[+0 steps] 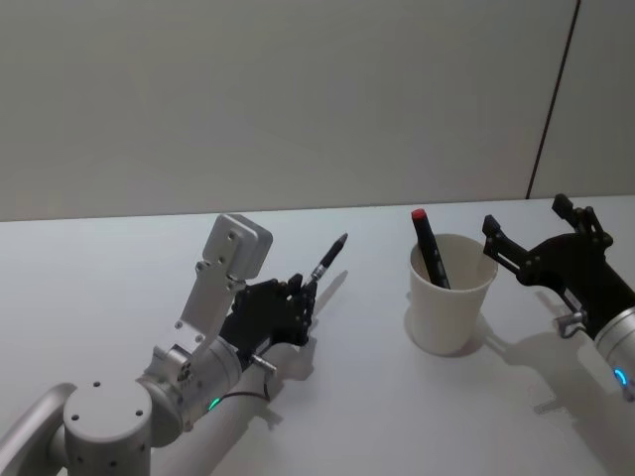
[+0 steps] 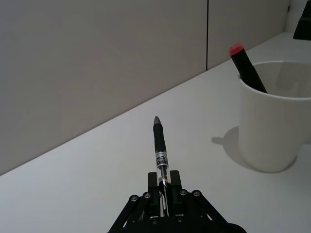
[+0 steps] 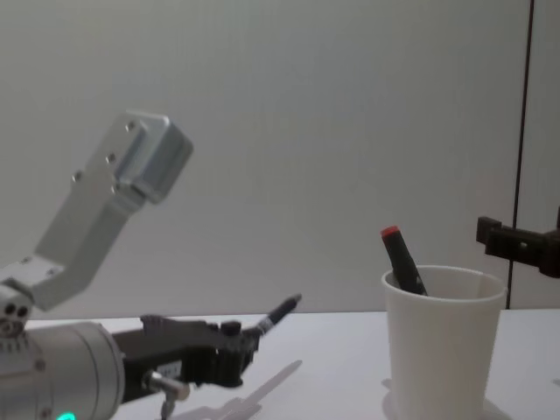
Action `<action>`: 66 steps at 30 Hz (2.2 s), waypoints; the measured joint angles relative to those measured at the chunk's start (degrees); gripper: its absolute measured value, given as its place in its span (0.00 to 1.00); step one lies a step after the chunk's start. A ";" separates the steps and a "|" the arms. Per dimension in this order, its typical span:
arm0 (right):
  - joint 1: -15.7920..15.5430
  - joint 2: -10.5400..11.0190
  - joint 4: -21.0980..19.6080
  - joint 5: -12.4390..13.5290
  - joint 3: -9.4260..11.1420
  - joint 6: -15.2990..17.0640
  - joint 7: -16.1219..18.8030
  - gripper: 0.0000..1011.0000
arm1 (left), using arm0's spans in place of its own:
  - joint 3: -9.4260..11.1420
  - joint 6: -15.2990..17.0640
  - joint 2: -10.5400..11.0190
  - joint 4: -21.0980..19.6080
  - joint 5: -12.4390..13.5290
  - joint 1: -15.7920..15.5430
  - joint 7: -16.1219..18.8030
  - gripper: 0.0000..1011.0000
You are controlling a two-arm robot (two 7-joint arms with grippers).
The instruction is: Place the pen into the pen holder.
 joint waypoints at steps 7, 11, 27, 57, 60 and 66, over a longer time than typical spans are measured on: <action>0.00 0.00 0.00 0.00 0.00 0.00 0.00 0.99 | -0.56 -2.55 -0.01 -0.94 0.06 -0.20 1.16 0.15; 0.00 0.00 0.00 0.00 0.00 0.00 0.00 0.99 | -0.92 -4.73 -0.31 -1.35 0.36 -0.68 1.70 0.15; 0.00 0.00 0.00 0.00 0.00 0.00 0.00 0.99 | -1.86 -13.03 -3.71 -0.34 2.98 -6.19 -0.70 0.15; 2.82 -1.16 1.66 16.16 1.76 4.46 7.98 0.99 | 0.43 -23.40 -13.57 8.86 9.48 -19.07 -11.82 0.15; 3.37 -1.28 1.67 19.21 2.03 5.63 9.43 0.99 | 0.50 -23.05 -13.61 8.76 9.69 -19.08 -11.69 0.15; 4.58 -1.52 1.67 24.83 2.50 7.90 12.27 0.99 | 0.43 -21.56 -13.35 7.89 9.77 -18.65 -10.39 0.15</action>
